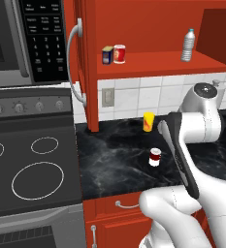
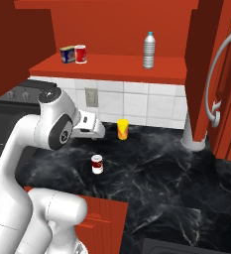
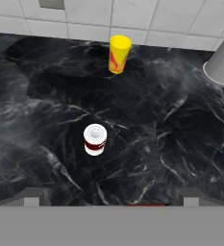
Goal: Pick the cans from the counter and place them in their designated side in the cabinet.
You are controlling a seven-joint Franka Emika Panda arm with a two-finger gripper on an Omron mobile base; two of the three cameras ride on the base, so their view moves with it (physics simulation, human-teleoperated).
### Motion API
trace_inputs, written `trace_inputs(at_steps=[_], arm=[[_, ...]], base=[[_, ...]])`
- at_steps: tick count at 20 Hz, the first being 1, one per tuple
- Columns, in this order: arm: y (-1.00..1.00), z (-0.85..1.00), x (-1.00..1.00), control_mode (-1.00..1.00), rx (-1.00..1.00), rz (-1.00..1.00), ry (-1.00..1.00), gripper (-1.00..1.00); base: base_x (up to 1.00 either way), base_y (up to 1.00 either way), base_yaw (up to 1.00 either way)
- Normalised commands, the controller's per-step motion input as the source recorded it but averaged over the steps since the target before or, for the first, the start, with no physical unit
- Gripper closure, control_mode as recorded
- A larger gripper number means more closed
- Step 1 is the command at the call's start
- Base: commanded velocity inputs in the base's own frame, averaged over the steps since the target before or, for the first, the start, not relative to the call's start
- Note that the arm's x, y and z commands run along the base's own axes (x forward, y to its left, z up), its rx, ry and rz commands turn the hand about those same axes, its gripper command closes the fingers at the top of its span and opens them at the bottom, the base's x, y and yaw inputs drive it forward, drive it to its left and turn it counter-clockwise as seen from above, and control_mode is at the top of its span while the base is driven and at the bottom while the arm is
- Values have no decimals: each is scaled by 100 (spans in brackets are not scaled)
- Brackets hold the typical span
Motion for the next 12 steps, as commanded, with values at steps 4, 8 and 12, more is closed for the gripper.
trace_inputs(at_steps=[4,8,12], arm=[[3,-22,11,-100,0,1,6,-100],[3,-24,13,-100,0,2,6,-100],[1,-23,17,-100,0,2,0,-100]], base=[[0,0,0],[0,0,0],[0,0,0]])
